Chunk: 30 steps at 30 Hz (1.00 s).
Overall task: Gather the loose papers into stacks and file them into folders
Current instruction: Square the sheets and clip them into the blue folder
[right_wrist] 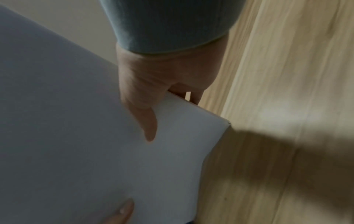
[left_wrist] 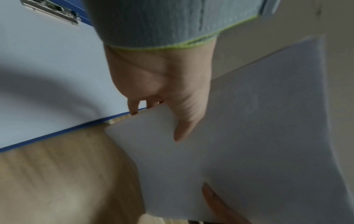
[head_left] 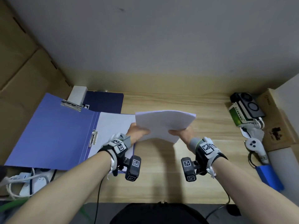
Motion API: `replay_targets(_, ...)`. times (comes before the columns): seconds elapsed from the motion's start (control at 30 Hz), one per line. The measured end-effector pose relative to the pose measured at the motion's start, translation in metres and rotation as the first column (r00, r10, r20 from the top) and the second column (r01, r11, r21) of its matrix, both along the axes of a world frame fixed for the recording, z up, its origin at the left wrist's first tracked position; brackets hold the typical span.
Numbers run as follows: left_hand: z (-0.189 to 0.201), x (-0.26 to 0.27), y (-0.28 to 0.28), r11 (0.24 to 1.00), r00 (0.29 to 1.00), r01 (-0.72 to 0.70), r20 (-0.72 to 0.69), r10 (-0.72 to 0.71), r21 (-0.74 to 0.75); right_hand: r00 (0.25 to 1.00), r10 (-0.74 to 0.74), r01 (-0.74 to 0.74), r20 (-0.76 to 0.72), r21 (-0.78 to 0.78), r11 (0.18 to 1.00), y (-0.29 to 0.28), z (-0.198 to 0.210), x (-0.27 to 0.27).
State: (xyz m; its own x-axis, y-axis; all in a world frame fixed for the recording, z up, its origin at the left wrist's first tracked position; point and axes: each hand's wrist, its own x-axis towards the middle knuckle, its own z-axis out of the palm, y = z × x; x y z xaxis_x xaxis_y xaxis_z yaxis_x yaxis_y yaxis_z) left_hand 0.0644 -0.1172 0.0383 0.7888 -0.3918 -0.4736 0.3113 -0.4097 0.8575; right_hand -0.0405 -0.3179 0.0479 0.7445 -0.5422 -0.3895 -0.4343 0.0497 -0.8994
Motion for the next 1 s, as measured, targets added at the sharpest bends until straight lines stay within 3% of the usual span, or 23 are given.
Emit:
replay_targets(0.13, -0.01, -0.005, 0.005, 0.998, 0.999, -0.032, -0.02, 0.033, 0.051, 0.998, -0.07, 0.07, -0.006, 0.094, 0.993, 0.002, -0.013, 0.003)
replay_targets(0.27, -0.023, -0.002, 0.015, 0.997, 0.997, -0.008, -0.071, 0.013, 0.08, 0.998, -0.035, 0.041, -0.045, 0.137, 0.99, 0.012, -0.025, 0.006)
replay_targets(0.4, -0.02, 0.002, 0.022, 1.0, 0.994, -0.023, -0.108, 0.024, 0.015, 0.995, -0.084, 0.093, -0.061, 0.168, 0.981, 0.022, -0.03, 0.02)
replay_targets(0.5, -0.018, 0.007, 0.041, 0.999, 0.992, -0.038, -0.117, 0.035, -0.022, 0.998, -0.019, 0.029, -0.054, 0.185, 0.982, 0.038, -0.034, 0.034)
replay_targets(0.63, -0.027, 0.01, 0.076, 0.99, 0.99, -0.116, -0.068, 0.121, 0.079, 0.994, 0.079, -0.058, -0.078, 0.24, 0.969, 0.064, -0.052, 0.046)
replay_targets(0.77, -0.049, 0.017, 0.123, 0.927, 0.942, -0.336, 0.045, 0.333, 0.168, 0.98, 0.131, -0.082, -0.151, 0.296, 0.952, 0.1, -0.082, 0.06)
replay_targets(0.87, -0.065, 0.023, 0.16, 0.819, 0.865, -0.493, 0.067, 0.497, 0.292, 0.954, 0.098, -0.043, -0.282, 0.197, 0.98, 0.122, -0.111, 0.068)
replay_targets(1.0, -0.086, 0.02, 0.197, 0.731, 0.83, -0.492, 0.002, 0.558, 0.472, 0.936, 0.123, -0.072, -0.331, 0.162, 0.984, 0.147, -0.131, 0.07)
